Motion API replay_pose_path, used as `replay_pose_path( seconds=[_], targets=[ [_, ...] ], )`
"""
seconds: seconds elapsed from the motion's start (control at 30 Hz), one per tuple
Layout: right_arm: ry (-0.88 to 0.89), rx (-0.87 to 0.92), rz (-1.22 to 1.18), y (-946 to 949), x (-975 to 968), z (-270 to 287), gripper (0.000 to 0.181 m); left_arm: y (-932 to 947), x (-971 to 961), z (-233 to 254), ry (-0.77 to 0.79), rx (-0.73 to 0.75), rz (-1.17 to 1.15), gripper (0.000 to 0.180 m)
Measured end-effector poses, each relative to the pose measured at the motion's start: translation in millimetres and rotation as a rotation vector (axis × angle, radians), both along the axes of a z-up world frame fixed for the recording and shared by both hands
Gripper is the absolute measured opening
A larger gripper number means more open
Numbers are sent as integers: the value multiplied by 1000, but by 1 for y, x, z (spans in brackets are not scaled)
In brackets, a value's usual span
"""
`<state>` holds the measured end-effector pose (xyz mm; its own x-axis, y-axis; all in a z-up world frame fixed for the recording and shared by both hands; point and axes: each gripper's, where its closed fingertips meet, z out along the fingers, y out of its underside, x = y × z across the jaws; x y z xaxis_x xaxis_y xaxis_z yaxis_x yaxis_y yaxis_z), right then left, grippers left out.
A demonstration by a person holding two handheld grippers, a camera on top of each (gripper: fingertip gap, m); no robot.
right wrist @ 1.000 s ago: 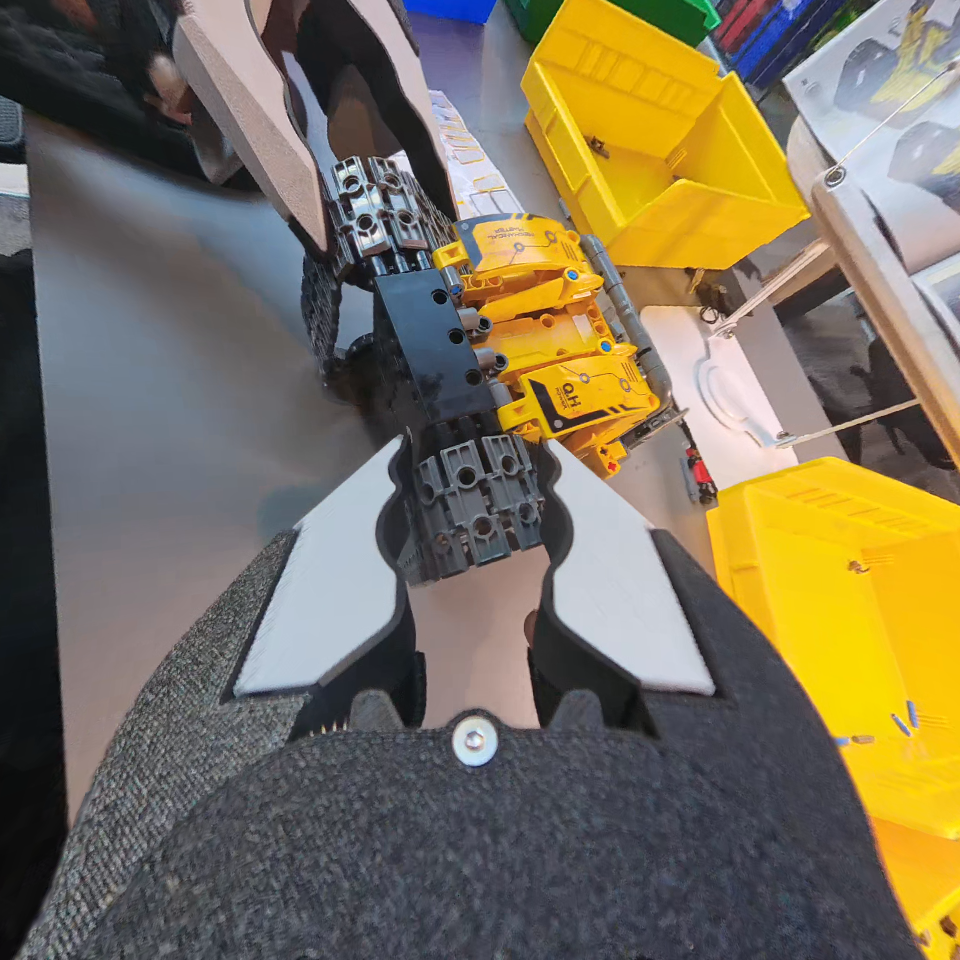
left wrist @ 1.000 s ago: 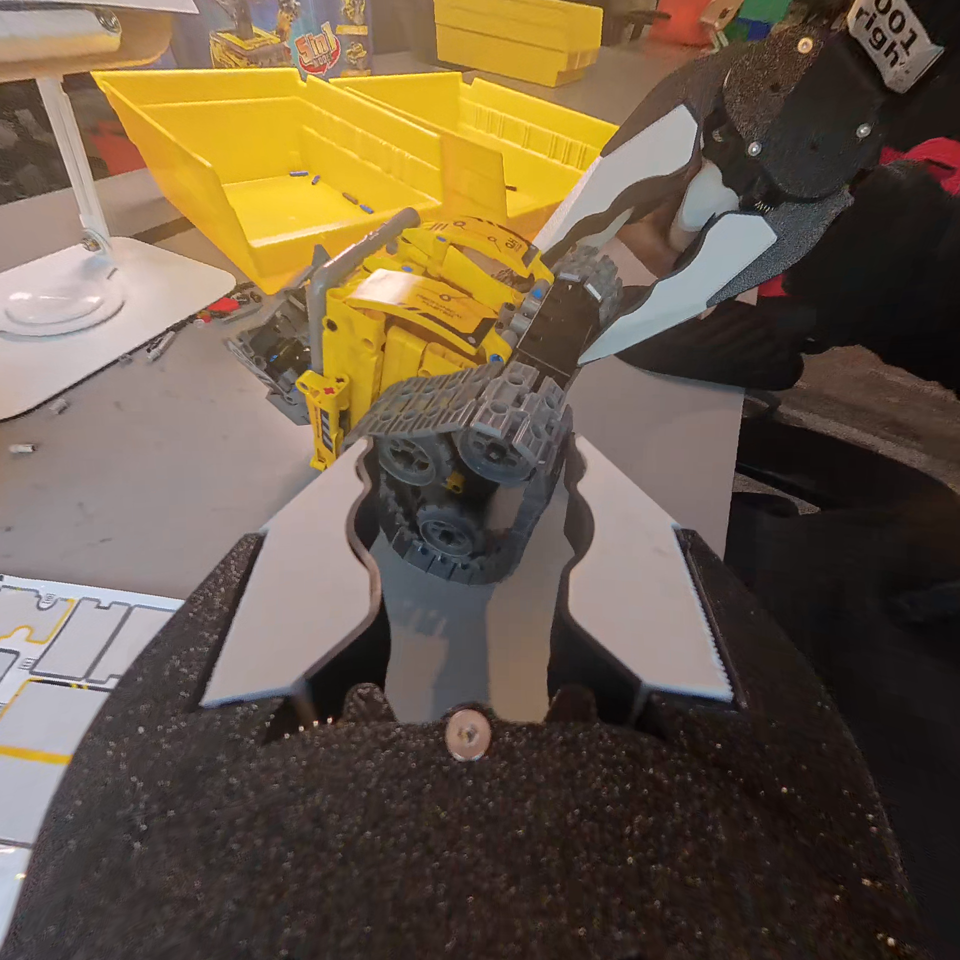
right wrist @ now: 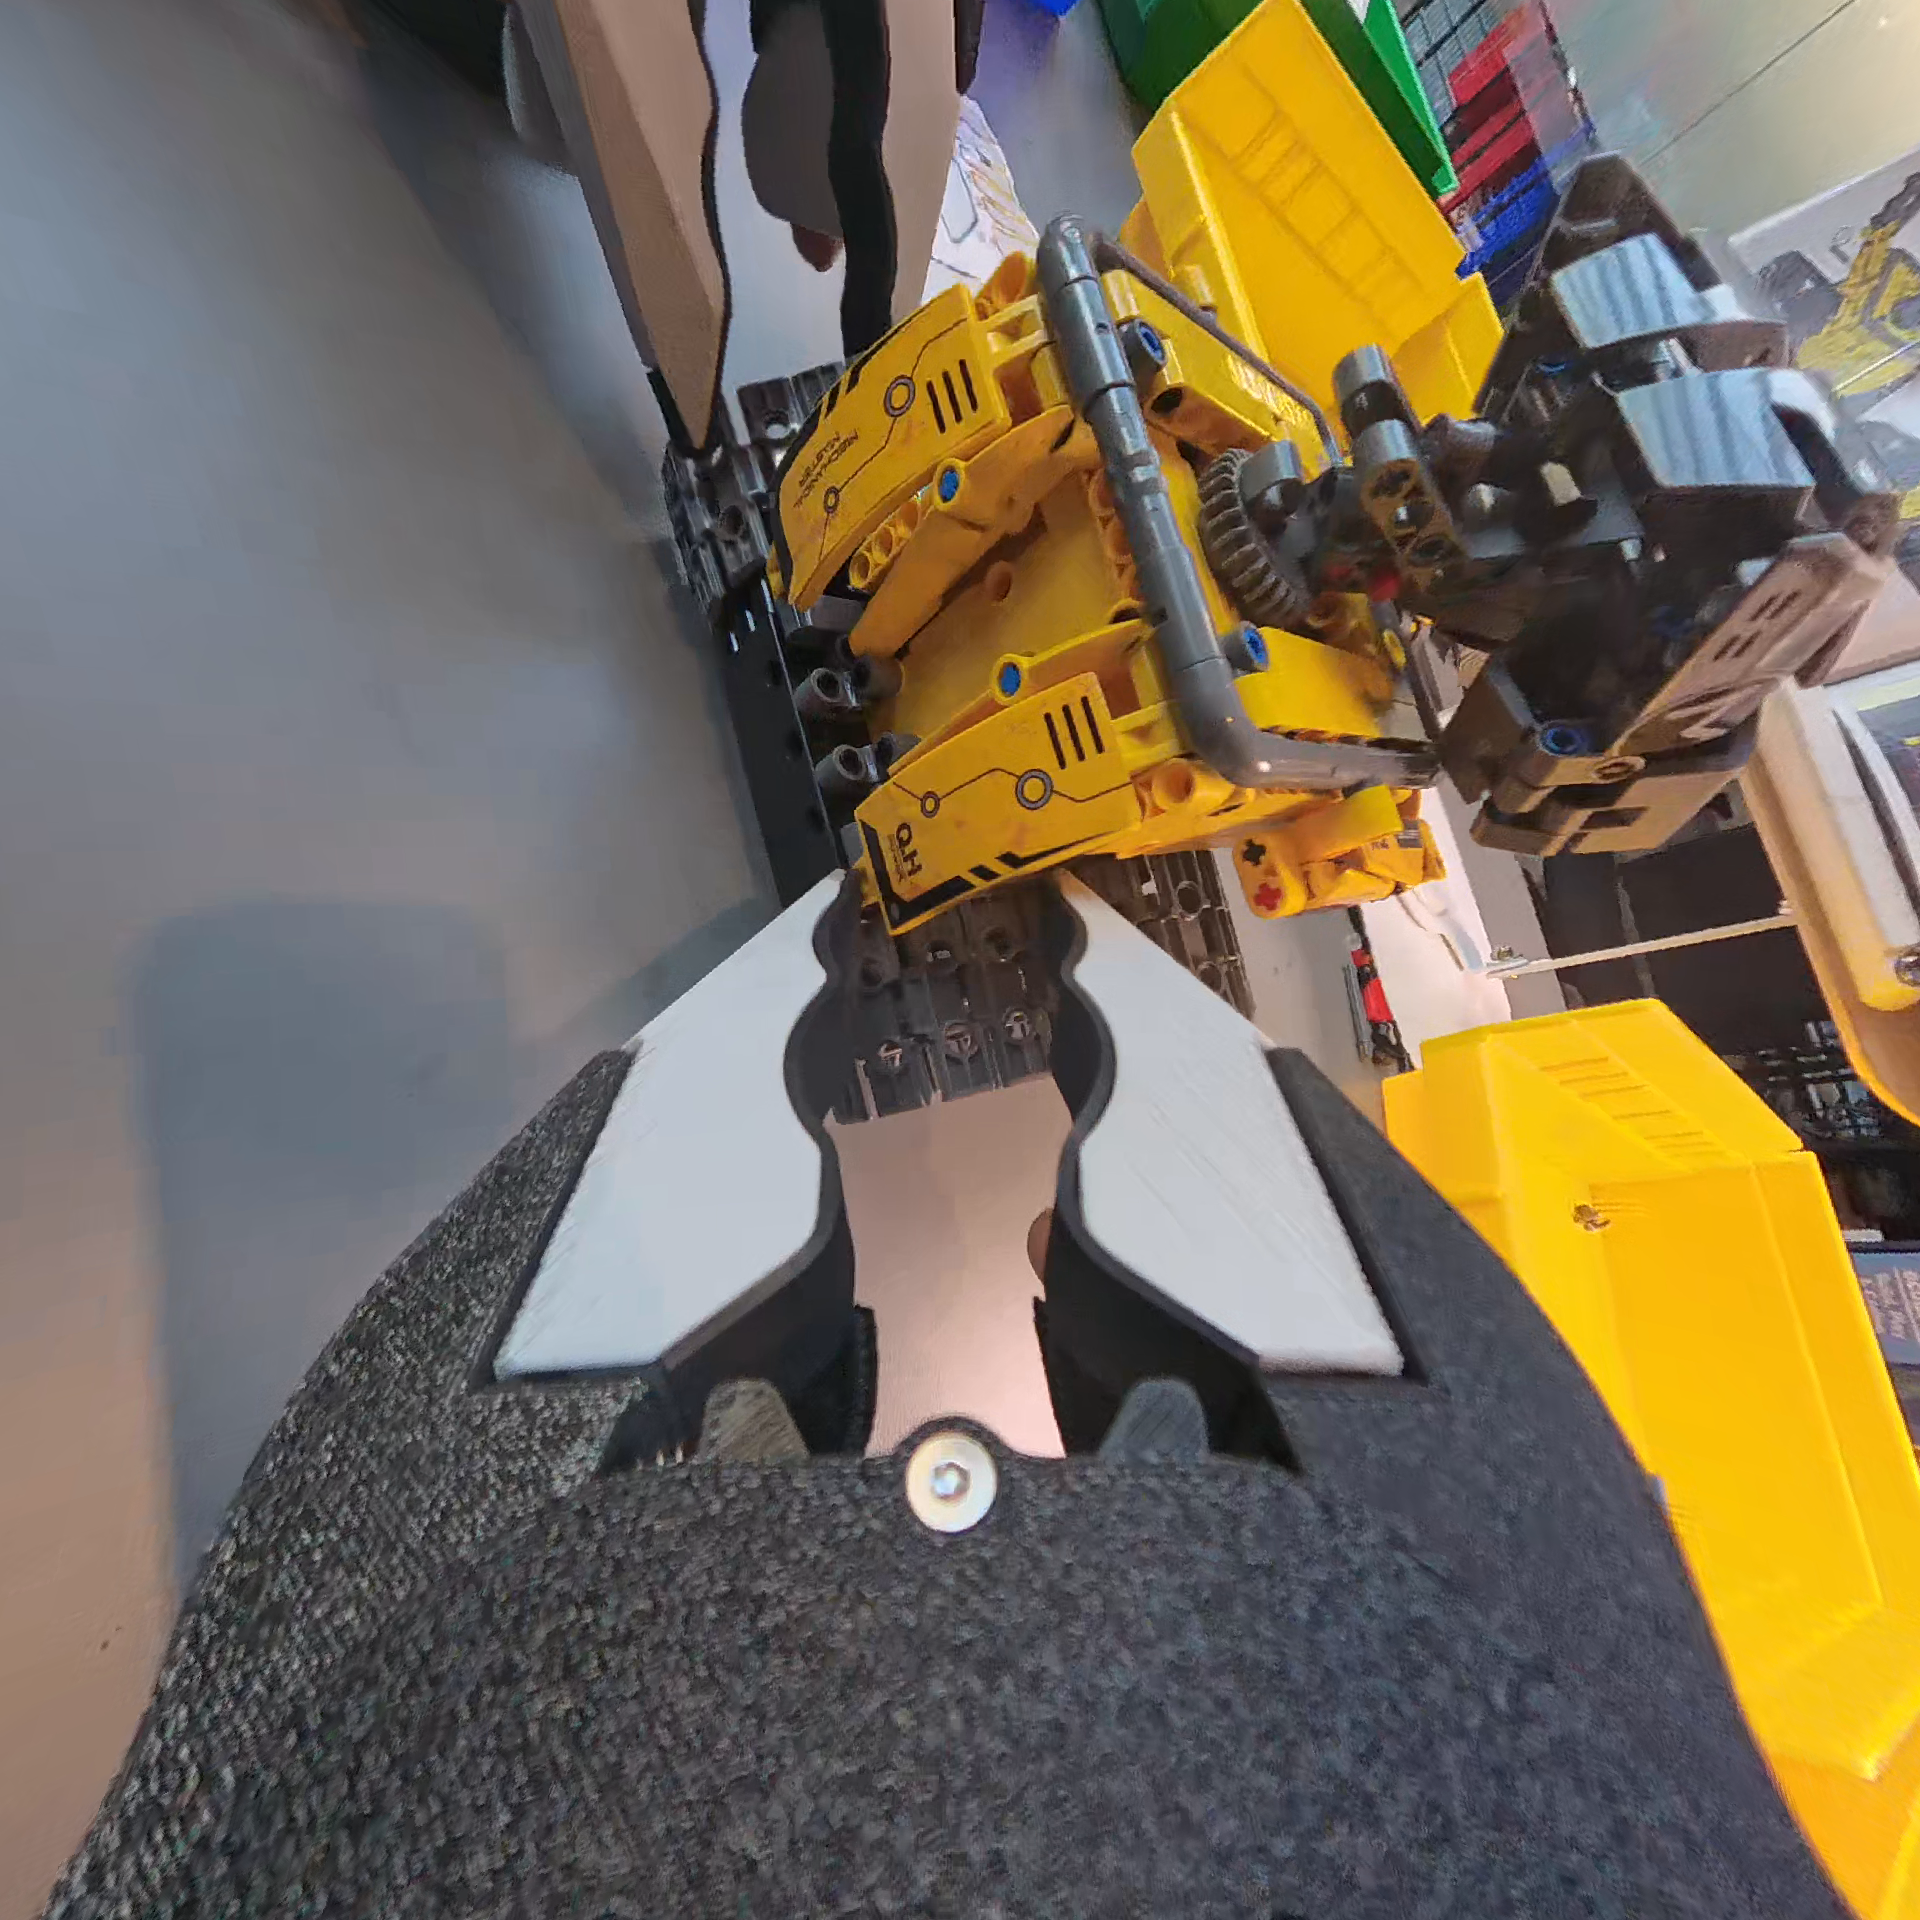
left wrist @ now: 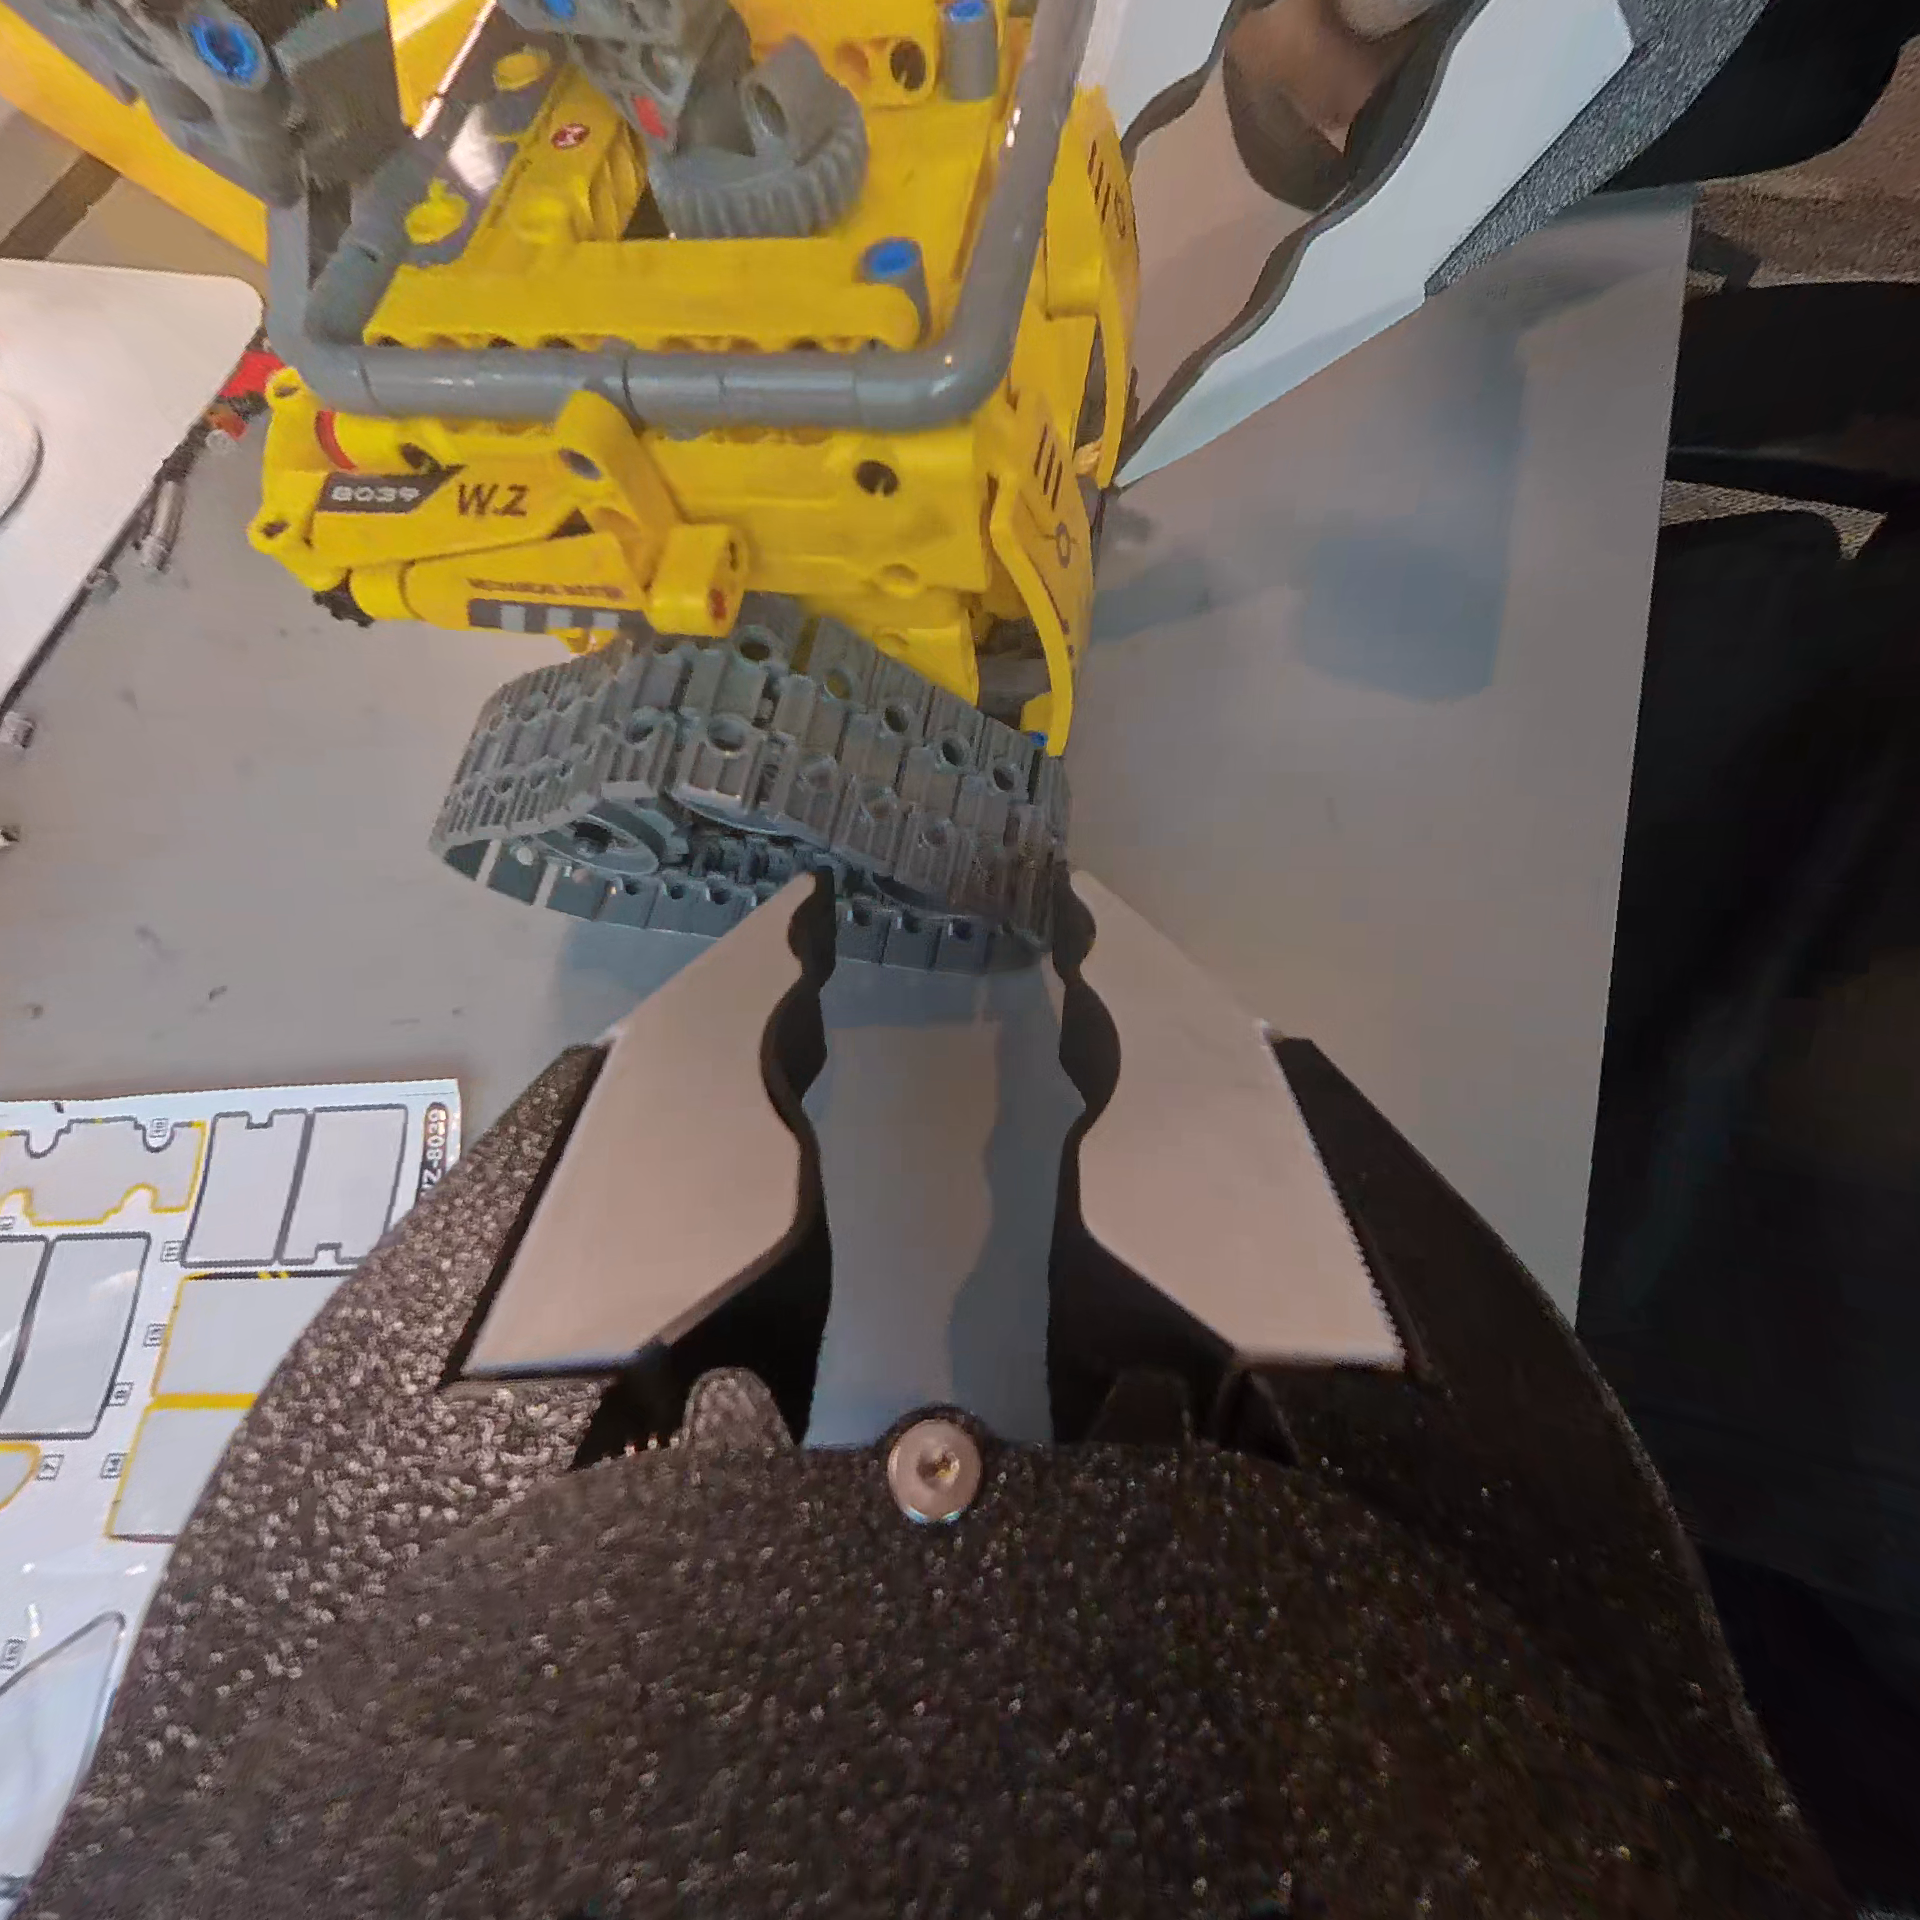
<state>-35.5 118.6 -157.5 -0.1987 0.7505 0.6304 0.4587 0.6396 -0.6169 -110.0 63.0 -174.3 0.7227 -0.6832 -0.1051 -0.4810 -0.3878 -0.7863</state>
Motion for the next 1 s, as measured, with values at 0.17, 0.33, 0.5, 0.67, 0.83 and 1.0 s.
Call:
replay_pose_path(
  seconds=[0.17, 0.33, 0.5, 0.67, 0.83, 1.0],
  targets=[
    [23, -77, -11, -1, 0, 4, 33, 9, -9, 26, -172, 48, 19, 42],
    [13, -119, -2, 4, -6, 3, 35, 30, -15, 19, -117, 61, 34, 48],
    [9, -131, -33, 34, -25, -1, 23, 67, -31, 16, -70, 12, 38, 38],
    [-20, -151, -41, 65, -47, -2, 23, 100, -55, 17, -47, -13, 40, 38],
    [-37, -275, 99, 65, -52, 1, 24, 110, -62, 23, -190, 75, 95, 40],
    [141, -548, 174, 60, -52, 13, 22, 105, -66, 24, -224, 149, 130, 43]
  ],
)
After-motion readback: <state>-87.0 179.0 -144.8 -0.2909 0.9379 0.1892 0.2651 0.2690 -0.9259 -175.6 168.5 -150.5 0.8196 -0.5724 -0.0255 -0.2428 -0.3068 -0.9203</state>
